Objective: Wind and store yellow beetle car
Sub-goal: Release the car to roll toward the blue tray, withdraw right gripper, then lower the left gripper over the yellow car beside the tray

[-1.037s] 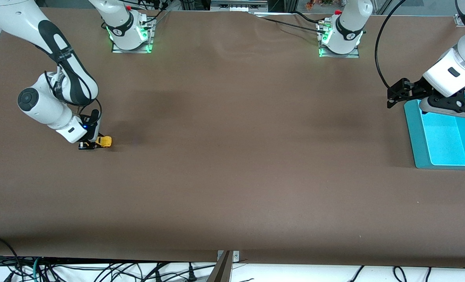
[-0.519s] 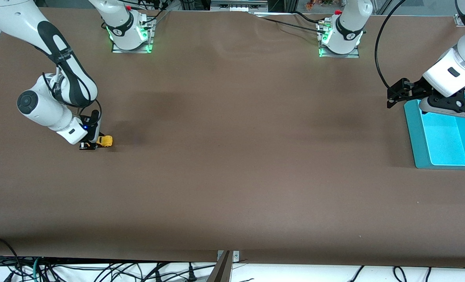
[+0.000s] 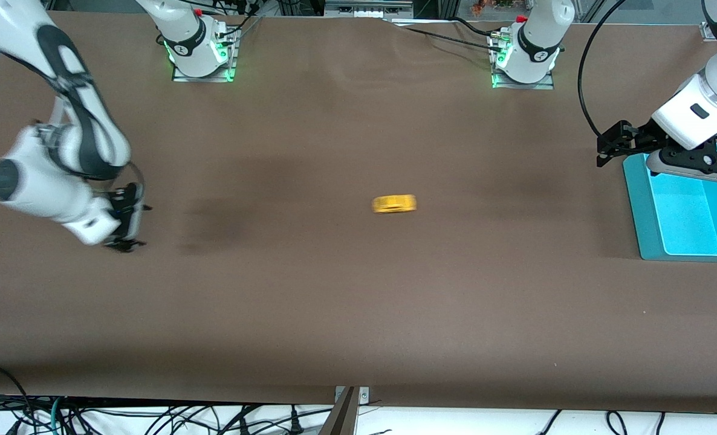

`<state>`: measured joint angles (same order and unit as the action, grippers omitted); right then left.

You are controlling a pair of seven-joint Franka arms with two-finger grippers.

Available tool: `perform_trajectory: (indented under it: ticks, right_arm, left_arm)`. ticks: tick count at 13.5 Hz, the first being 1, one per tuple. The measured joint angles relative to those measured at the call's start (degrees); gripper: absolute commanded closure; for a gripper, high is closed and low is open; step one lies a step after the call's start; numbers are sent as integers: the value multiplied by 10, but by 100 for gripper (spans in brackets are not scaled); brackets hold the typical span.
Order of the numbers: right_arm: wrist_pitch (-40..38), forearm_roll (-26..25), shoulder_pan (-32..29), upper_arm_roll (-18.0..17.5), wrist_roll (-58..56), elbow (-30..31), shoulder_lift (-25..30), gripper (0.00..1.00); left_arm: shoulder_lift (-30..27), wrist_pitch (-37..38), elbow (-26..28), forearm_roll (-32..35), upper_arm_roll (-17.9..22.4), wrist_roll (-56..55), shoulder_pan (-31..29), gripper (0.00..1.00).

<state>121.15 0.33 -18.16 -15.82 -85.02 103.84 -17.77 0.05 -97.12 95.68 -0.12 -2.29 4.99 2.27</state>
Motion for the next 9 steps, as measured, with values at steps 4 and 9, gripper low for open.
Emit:
perform_trajectory:
  ticks: [4,9]
  right_arm:
    - [-192,7,3,-9,134,-63,186,0]
    - [-194,6,11,-11,299,-47,173,0]
  left_arm:
    - [0,0,0,0,0,0,0,0]
    - [0,0,0,0,0,0,0,0]
